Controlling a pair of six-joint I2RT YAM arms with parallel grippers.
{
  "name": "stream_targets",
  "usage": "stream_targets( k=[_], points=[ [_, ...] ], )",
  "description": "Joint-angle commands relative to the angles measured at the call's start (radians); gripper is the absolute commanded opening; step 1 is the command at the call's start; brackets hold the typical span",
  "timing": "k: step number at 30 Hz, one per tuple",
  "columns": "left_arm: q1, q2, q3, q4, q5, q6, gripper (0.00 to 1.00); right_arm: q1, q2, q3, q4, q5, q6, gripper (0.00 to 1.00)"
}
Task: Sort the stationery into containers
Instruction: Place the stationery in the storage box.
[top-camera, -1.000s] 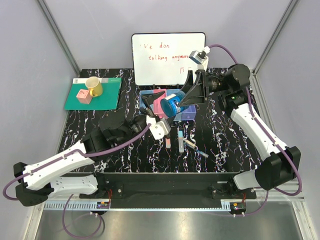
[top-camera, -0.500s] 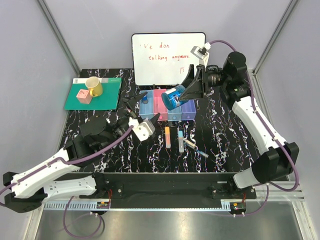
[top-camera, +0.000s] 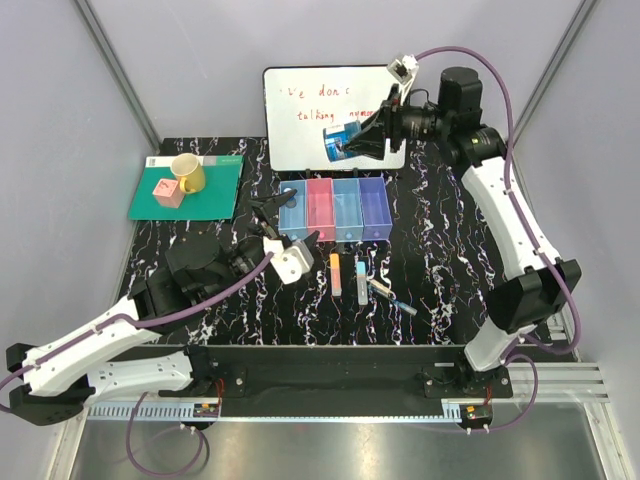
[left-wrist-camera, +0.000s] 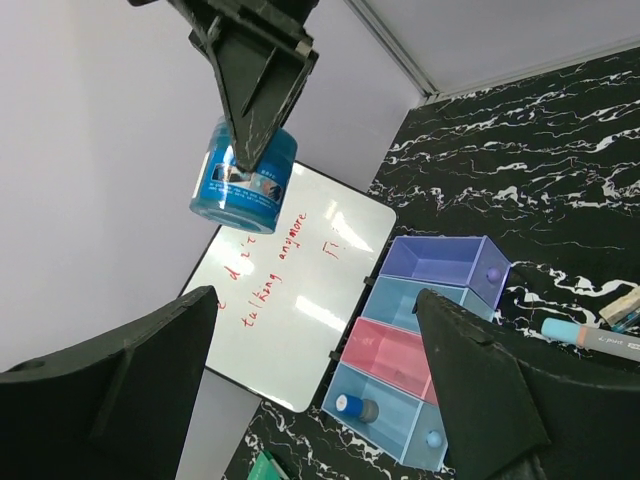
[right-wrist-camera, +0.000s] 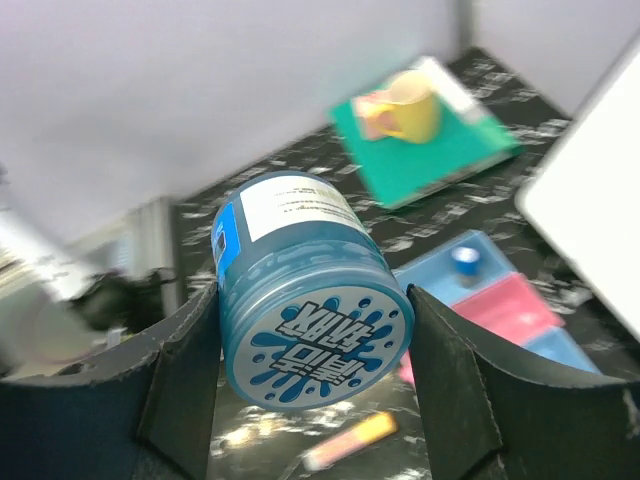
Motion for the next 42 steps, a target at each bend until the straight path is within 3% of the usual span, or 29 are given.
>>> stream_targets(
  k=[1,4,9,16,27,42],
  points=[
    [0.003,0.004,0.049,-0.006,-0.031,0.012,0.86,0.059,0.074,0.156,-0.212,0.333,-0.320,0.00],
    [0.007,0.007,0.053,-0.054,-0.051,0.006,0.86,0.116,0.140,0.236,-0.423,0.473,-0.499,0.00],
    [0.026,0.019,0.065,-0.179,-0.048,-0.032,0.86,0.187,0.240,0.287,-0.557,0.652,-0.699,0.00],
    [0.196,0.102,0.163,-0.438,0.060,-0.164,0.86,0.230,0.387,0.455,-0.684,0.728,-0.830,0.00],
    [0.521,0.180,0.197,-0.526,0.341,-0.335,0.86,0.292,0.594,0.611,-0.660,0.849,-1.012,0.00],
    [0.665,0.172,0.122,-0.488,0.469,-0.367,0.90,0.331,0.843,0.784,-0.598,0.869,-1.100,0.00]
  ],
)
